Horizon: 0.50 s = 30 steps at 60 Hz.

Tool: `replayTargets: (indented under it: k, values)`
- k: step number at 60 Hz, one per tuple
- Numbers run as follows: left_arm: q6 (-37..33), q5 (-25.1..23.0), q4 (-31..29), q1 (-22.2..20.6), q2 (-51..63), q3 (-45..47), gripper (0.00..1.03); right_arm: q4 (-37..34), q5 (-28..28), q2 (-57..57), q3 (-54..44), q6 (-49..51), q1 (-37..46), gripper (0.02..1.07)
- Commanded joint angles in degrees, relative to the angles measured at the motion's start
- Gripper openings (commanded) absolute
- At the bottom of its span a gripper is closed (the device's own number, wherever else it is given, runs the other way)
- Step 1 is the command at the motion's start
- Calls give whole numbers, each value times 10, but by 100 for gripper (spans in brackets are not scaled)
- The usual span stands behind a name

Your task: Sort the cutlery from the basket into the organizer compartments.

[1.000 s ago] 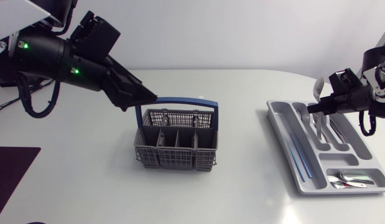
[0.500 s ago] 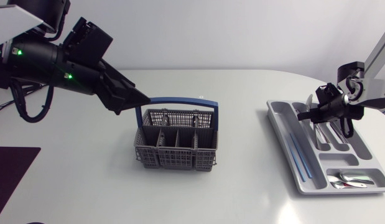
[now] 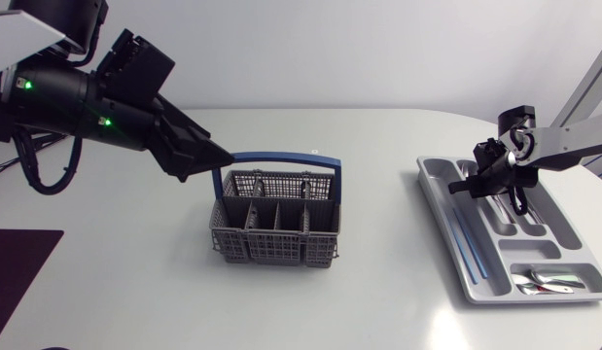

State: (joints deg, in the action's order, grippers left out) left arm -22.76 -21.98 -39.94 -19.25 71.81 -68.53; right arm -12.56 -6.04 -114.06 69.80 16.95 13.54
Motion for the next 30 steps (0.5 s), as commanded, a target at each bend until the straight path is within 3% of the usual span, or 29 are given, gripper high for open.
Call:
replayTargets:
  k: [1,18,30]
  values:
    - [-11,0,1,4,-14,15,85,2,-1,-18,10,-14,-4,28]
    - [-26,1,-7,35,-31,27,85,5,3,61,-27,-15,-4,69]
    - [-74,1,-5,76,-35,85,85,3,42,195,-102,-7,-47,74]
